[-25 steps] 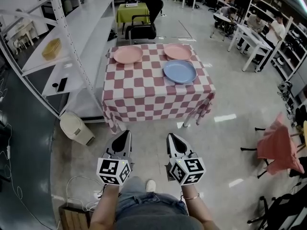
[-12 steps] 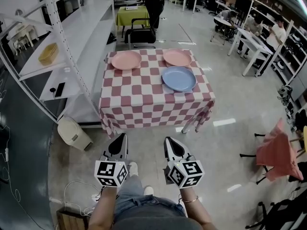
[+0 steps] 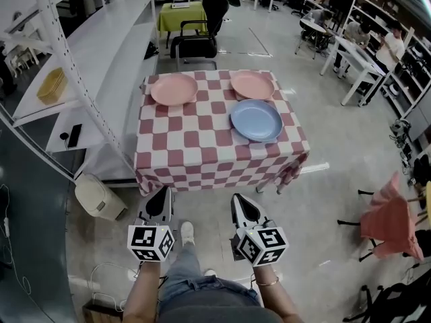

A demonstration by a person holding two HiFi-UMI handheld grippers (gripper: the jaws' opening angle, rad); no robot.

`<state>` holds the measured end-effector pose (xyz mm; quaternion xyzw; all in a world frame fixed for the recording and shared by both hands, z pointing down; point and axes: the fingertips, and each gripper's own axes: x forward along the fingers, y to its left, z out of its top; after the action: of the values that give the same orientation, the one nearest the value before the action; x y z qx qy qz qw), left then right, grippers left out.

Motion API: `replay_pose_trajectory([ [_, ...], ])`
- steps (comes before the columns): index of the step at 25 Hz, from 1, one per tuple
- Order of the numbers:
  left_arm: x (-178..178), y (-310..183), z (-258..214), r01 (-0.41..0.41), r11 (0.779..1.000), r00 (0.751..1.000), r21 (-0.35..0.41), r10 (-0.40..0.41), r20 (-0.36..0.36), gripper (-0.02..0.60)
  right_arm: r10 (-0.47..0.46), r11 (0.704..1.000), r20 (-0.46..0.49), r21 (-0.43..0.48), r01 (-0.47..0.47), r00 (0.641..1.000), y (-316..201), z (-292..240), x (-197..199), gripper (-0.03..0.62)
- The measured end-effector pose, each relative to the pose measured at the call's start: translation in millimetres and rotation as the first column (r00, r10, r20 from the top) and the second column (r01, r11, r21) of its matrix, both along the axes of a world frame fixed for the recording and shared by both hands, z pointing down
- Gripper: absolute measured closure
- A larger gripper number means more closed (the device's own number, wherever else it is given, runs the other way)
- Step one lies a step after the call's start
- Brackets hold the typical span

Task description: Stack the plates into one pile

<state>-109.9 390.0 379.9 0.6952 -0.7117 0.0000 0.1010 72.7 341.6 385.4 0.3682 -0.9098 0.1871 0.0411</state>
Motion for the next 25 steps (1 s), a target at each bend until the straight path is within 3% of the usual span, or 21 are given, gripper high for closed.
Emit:
replay_pose_trajectory([
  [15,-135,-124,8,0.004,1.000,1.000,-0.030,-0.004,-0.013,0.566,0.033,0.998,-0.024,-0.049,-0.035,0.999,-127,1,-123,0.585],
  [25,-172,-189,18,-0.059,0.997,0.997,-0.046,0.057,-0.041,0.566,0.108,0.991,-0.051,-0.076,-0.112,0.993,-182,8,-154,0.585],
])
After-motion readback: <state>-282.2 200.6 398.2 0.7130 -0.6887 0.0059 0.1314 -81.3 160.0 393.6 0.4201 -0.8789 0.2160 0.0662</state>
